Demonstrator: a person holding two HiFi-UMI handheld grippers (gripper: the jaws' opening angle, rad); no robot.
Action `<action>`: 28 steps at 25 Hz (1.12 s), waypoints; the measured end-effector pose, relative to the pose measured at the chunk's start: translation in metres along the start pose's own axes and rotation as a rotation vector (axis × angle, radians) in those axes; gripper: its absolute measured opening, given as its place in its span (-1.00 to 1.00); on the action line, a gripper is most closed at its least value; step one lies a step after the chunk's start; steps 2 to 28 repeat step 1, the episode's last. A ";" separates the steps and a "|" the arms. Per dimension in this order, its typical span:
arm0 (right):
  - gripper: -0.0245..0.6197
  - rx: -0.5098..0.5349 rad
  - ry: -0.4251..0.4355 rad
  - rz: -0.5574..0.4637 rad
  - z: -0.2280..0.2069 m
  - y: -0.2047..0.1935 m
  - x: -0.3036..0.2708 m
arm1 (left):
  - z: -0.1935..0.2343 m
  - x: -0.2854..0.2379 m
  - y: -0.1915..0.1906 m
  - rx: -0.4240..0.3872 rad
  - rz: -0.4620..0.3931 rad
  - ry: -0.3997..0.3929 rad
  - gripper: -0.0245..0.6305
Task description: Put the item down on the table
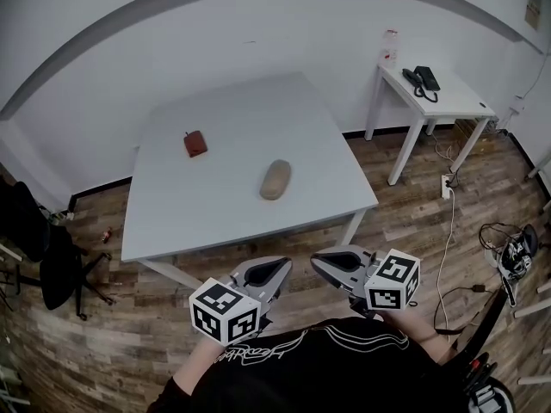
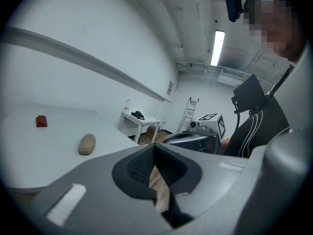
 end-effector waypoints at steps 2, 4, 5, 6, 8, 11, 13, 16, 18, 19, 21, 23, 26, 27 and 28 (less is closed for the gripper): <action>-0.90 -0.002 0.006 0.000 0.000 0.001 -0.002 | 0.001 0.001 0.000 -0.003 0.002 0.002 -0.91; -0.90 -0.002 0.006 0.000 0.000 0.001 -0.002 | 0.001 0.001 0.000 -0.003 0.002 0.002 -0.91; -0.90 -0.002 0.006 0.000 0.000 0.001 -0.002 | 0.001 0.001 0.000 -0.003 0.002 0.002 -0.91; -0.90 -0.002 0.006 0.000 0.000 0.001 -0.002 | 0.001 0.001 0.000 -0.003 0.002 0.002 -0.91; -0.90 -0.002 0.006 0.000 0.000 0.001 -0.002 | 0.001 0.001 0.000 -0.003 0.002 0.002 -0.91; -0.90 -0.002 0.006 0.000 0.000 0.001 -0.002 | 0.001 0.001 0.000 -0.003 0.002 0.002 -0.91; -0.90 -0.002 0.006 0.000 0.000 0.001 -0.002 | 0.001 0.001 0.000 -0.003 0.002 0.002 -0.91; -0.90 -0.002 0.006 0.000 0.000 0.001 -0.002 | 0.001 0.001 0.000 -0.003 0.002 0.002 -0.91; -0.90 -0.002 0.006 0.000 0.000 0.001 -0.002 | 0.001 0.001 0.000 -0.003 0.002 0.002 -0.91; -0.90 -0.002 0.006 0.000 0.000 0.001 -0.002 | 0.001 0.001 0.000 -0.003 0.002 0.002 -0.91; -0.90 -0.002 0.006 0.000 0.000 0.001 -0.002 | 0.001 0.001 0.000 -0.003 0.002 0.002 -0.91; -0.90 -0.002 0.006 0.000 0.000 0.001 -0.002 | 0.001 0.001 0.000 -0.003 0.002 0.002 -0.91; -0.90 -0.002 0.006 0.000 0.000 0.001 -0.002 | 0.001 0.001 0.000 -0.003 0.002 0.002 -0.91; -0.90 -0.002 0.006 0.000 0.000 0.001 -0.002 | 0.001 0.001 0.000 -0.003 0.002 0.002 -0.91; -0.90 -0.002 0.006 0.000 0.000 0.001 -0.002 | 0.001 0.001 0.000 -0.003 0.002 0.002 -0.91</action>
Point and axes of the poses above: the fingertips, and each gripper's own axes: x backward along the fingers, z to its left, y out of its top, the point moved 8 cm from there along x, backward along the fingers, and after that the axes turned 15 degrees about -x, right-handed, at the moved point
